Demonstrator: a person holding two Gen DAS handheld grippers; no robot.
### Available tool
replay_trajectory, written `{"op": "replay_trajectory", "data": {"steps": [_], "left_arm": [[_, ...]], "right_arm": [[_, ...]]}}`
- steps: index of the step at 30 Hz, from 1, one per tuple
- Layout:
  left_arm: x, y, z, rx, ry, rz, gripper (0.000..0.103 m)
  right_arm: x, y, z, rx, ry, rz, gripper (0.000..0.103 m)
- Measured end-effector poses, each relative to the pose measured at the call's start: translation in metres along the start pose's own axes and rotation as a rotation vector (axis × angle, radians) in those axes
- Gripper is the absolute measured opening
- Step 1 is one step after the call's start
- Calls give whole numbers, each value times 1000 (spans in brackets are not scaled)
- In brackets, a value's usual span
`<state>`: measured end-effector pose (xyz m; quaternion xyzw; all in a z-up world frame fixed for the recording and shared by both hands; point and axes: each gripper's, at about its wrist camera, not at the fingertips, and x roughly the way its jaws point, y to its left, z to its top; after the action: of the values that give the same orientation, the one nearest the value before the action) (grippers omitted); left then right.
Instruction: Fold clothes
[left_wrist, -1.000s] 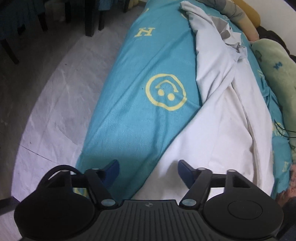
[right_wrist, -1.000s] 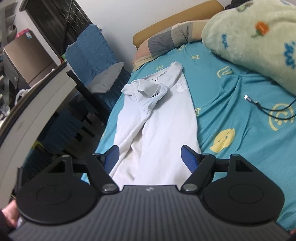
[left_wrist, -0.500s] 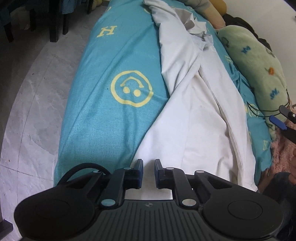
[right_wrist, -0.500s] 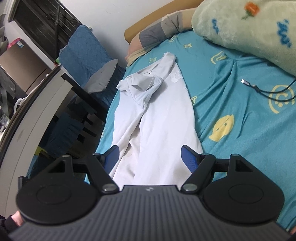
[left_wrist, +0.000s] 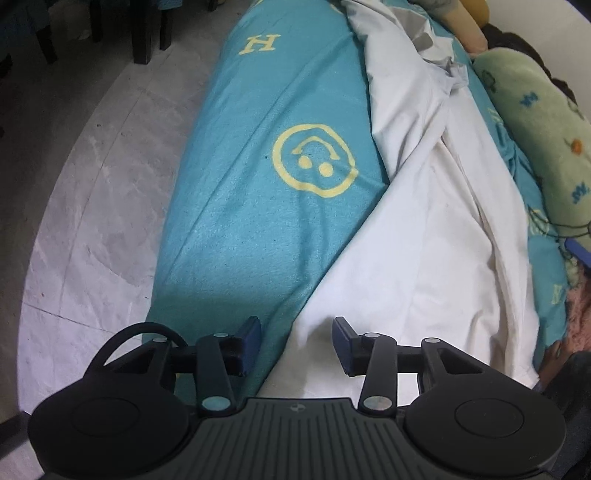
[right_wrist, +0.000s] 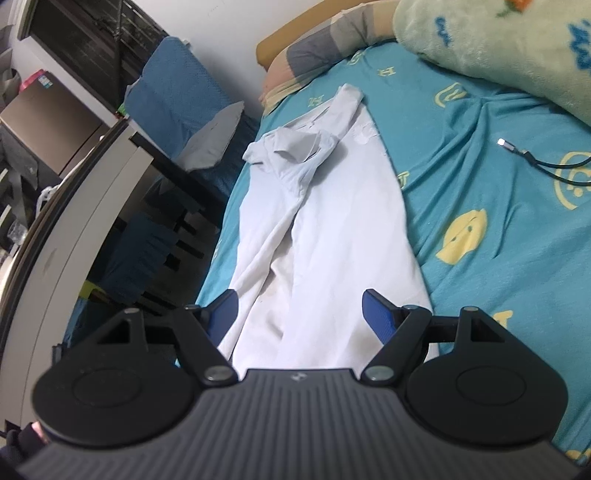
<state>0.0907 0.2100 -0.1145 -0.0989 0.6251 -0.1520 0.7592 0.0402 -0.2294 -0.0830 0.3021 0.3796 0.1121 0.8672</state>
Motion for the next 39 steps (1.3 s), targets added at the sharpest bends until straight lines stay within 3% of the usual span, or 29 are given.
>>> {"op": "replay_trajectory", "data": {"steps": [3, 8, 14, 20, 22, 24, 26, 39], "left_arm": [[2, -6, 1, 21, 17, -8, 30], [-1, -21, 1, 95, 31, 24, 24], [-21, -30, 1, 144, 23, 0, 24], [-1, -13, -5, 106, 91, 28, 25], [-1, -10, -4, 102, 82, 38, 30], [-4, -9, -3, 104, 65, 60, 45], [-8, -7, -4, 107, 53, 74, 48], [-11, -17, -6, 147, 62, 55, 40]], "right_arm": [[1, 0, -1, 7, 12, 6, 76], [1, -5, 0, 34, 12, -1, 76], [2, -7, -1, 46, 19, 2, 76], [1, -5, -2, 34, 25, 10, 76], [1, -5, -2, 36, 25, 7, 76], [2, -5, -2, 38, 30, 8, 76], [4, -5, -3, 40, 36, 10, 76], [10, -7, -5, 56, 59, 13, 76]]}}
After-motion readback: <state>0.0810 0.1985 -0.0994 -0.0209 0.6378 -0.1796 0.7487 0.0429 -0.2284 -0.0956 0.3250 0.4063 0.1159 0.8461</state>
